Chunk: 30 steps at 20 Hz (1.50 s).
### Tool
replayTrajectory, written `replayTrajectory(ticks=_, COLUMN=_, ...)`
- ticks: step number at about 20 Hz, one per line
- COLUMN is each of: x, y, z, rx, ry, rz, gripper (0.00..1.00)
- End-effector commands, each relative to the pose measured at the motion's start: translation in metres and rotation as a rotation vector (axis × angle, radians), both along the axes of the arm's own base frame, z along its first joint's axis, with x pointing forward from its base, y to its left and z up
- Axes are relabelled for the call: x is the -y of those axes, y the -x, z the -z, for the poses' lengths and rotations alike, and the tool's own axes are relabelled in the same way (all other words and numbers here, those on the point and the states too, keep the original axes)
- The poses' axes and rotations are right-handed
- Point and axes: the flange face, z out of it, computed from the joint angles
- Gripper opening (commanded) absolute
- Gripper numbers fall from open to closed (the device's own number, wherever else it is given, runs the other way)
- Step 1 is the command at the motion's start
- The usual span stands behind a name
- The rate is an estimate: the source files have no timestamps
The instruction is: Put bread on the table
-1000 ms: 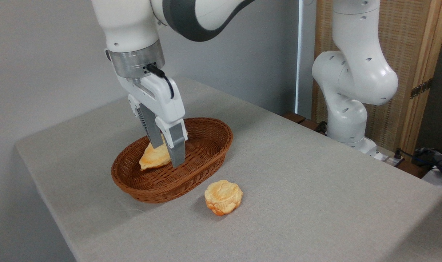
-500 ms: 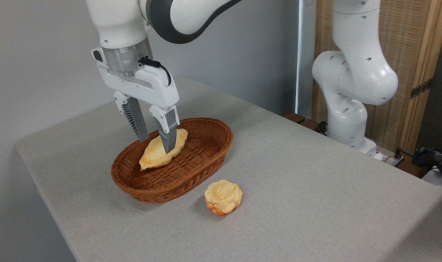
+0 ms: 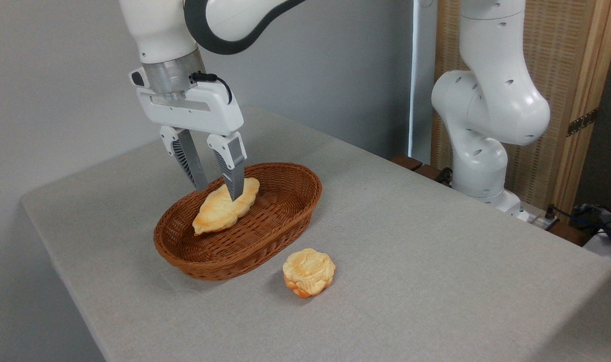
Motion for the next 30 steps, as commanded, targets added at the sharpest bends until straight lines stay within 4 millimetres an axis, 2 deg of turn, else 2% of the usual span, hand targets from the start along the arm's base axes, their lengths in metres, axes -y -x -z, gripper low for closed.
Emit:
replayTrajectory(ticks=1, x=0.012, y=0.003, z=0.008, rx=0.023, ry=-0.044, rz=-0.025, gripper=1.00)
replayTrajectory(ticks=9, x=0.032, y=0.003, z=0.028, rx=0.028, ry=-0.090, rz=-0.036, gripper=1.00)
replayTrajectory(ticks=13, x=0.046, y=0.000, z=0.031, rx=0.070, ry=-0.064, rz=-0.038, gripper=1.00)
replayTrajectory(ticks=20, x=0.054, y=-0.002, z=0.052, rx=0.054, ry=-0.075, rz=-0.017, gripper=1.00)
replayTrajectory(ticks=28, x=0.060, y=-0.004, z=0.056, rx=0.069, ry=-0.062, rz=-0.006, gripper=1.00)
replayTrajectory(ticks=30, x=0.061, y=-0.007, z=0.066, rx=0.062, ry=-0.061, rz=-0.004, gripper=1.00)
